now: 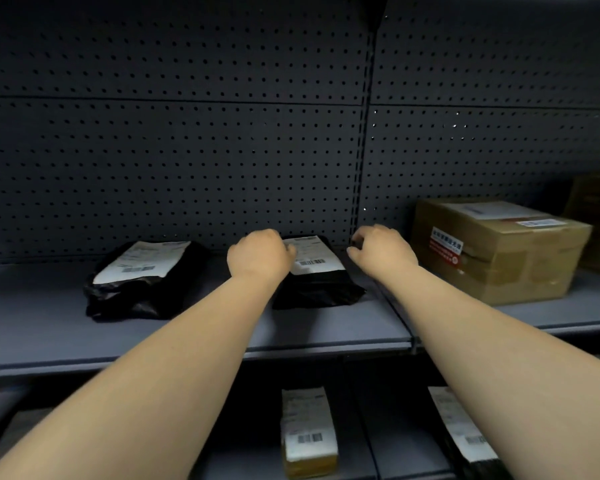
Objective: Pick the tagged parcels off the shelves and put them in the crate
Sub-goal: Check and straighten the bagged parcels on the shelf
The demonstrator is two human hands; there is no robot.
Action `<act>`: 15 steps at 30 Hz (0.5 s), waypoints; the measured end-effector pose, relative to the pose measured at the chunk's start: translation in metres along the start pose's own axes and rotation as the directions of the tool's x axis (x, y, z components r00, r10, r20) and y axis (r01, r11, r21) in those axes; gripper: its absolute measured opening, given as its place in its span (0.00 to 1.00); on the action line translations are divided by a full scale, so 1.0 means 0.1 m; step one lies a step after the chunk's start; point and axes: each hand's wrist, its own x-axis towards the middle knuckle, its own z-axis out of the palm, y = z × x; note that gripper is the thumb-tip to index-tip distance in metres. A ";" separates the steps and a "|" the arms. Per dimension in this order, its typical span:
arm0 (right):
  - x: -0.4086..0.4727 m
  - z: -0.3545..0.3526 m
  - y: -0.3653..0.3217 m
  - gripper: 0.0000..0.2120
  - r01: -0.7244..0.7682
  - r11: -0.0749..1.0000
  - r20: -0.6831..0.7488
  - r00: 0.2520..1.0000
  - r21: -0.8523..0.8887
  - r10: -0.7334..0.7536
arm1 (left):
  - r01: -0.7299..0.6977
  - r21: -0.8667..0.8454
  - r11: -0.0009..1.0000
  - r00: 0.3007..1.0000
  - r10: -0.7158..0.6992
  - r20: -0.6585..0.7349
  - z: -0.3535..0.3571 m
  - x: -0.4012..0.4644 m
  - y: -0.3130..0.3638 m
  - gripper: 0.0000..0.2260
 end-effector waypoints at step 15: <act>0.20 0.22 0.15 0.16 -0.219 0.806 0.262 0.961 0.550 0.082 | 0.451 -0.508 0.734 0.893 -0.372 0.255 0.32 0.08 0.11 0.20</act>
